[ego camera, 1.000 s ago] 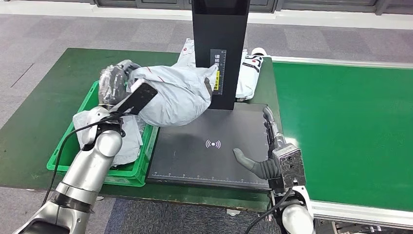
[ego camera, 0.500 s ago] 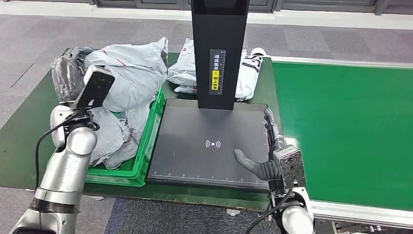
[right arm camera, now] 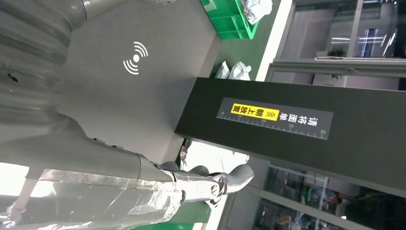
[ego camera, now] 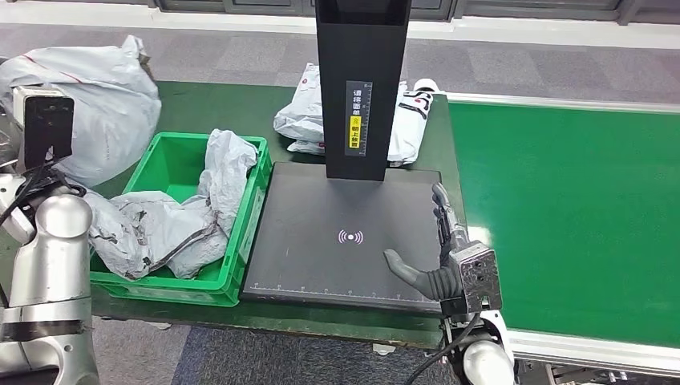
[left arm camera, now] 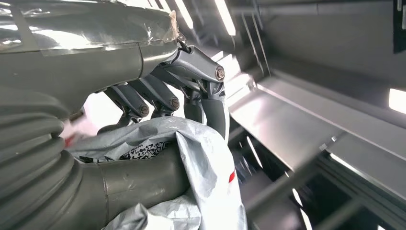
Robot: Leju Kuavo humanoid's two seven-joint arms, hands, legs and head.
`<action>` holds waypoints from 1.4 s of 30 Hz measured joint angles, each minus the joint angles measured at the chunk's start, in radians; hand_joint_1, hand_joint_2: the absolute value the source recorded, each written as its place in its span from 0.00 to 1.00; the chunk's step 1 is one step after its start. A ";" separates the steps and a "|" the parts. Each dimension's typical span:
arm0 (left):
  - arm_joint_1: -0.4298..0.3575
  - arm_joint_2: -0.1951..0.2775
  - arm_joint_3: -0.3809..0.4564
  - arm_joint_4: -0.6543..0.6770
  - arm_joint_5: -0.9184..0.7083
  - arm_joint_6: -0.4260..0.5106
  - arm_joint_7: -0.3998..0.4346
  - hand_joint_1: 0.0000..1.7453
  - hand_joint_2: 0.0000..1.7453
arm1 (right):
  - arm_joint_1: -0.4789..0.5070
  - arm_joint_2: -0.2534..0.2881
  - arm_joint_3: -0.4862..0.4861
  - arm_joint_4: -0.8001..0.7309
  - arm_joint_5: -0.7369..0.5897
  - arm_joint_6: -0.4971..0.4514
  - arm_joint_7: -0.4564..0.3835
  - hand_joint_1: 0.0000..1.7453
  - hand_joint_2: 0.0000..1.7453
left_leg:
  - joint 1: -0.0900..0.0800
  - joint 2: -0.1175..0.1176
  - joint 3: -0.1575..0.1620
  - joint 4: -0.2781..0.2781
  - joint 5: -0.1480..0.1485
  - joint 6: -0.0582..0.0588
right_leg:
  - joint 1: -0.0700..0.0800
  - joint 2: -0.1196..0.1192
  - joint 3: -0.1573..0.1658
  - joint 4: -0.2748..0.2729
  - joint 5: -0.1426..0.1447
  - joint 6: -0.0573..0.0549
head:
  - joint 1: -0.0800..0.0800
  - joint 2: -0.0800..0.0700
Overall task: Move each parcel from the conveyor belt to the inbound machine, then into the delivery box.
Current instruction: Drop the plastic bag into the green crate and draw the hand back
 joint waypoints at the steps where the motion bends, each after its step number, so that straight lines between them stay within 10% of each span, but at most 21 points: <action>1: 0.003 0.000 0.019 0.004 -0.028 -0.003 0.005 1.00 1.00 | 0.001 0.000 0.000 0.000 0.000 0.001 0.001 0.00 1.00 | 0.000 0.000 0.000 0.000 0.000 0.000 | 0.000 0.000 0.000 0.000 0.000 0.000 | 0.000 0.000; 12: 0.014 0.059 -0.045 0.128 -0.282 -0.496 0.279 1.00 1.00 | 0.001 -0.002 0.000 0.000 0.001 -0.006 0.020 0.00 1.00 | 0.000 0.000 0.000 0.000 0.001 -0.001 | 0.000 0.000 0.000 0.000 0.001 -0.001 | 0.000 0.000; 19: 0.030 0.076 -0.212 0.150 -0.161 -0.783 0.178 1.00 1.00 | 0.001 -0.012 -0.001 0.000 -0.002 0.006 0.006 0.00 1.00 | 0.000 0.000 0.000 0.000 0.001 -0.001 | 0.000 0.000 0.000 0.000 0.001 -0.001 | 0.000 0.000; 30: 0.046 0.097 -0.324 0.117 -0.013 -0.892 0.100 1.00 1.00 | 0.001 -0.020 -0.003 0.000 -0.002 0.016 0.004 0.00 1.00 | 0.000 0.000 0.000 0.000 0.001 -0.001 | 0.000 0.000 0.000 0.000 0.001 -0.001 | 0.000 0.000; 32: 0.054 0.101 -0.333 0.089 0.039 -0.915 0.086 0.50 1.00 | 0.001 -0.023 -0.003 0.000 -0.005 0.018 0.004 0.00 1.00 | 0.000 0.000 0.000 0.000 0.001 -0.001 | 0.000 0.000 0.000 0.000 0.001 -0.001 | 0.000 0.000; 34: 0.062 0.105 -0.337 0.060 0.078 -0.930 0.084 0.00 0.50 | 0.002 -0.025 -0.003 0.000 -0.009 0.020 0.005 0.00 1.00 | 0.000 0.000 0.000 0.000 0.001 -0.001 | 0.000 0.000 -0.001 0.000 0.001 -0.001 | 0.000 0.000; 36: 0.071 0.109 -0.339 0.035 0.108 -0.935 0.095 0.00 0.00 | 0.003 -0.026 -0.003 0.000 -0.011 0.022 0.007 0.00 1.00 | 0.000 0.000 0.000 0.000 0.001 -0.001 | 0.000 0.000 -0.001 0.000 0.001 -0.001 | 0.000 0.000; 42: 0.082 0.115 -0.342 0.017 0.144 -0.901 0.122 0.00 0.00 | 0.005 -0.026 -0.003 0.000 -0.011 0.025 0.019 0.00 1.00 | 0.000 0.000 0.000 0.000 0.001 -0.001 | 0.000 0.000 -0.001 0.000 0.001 -0.001 | 0.000 0.000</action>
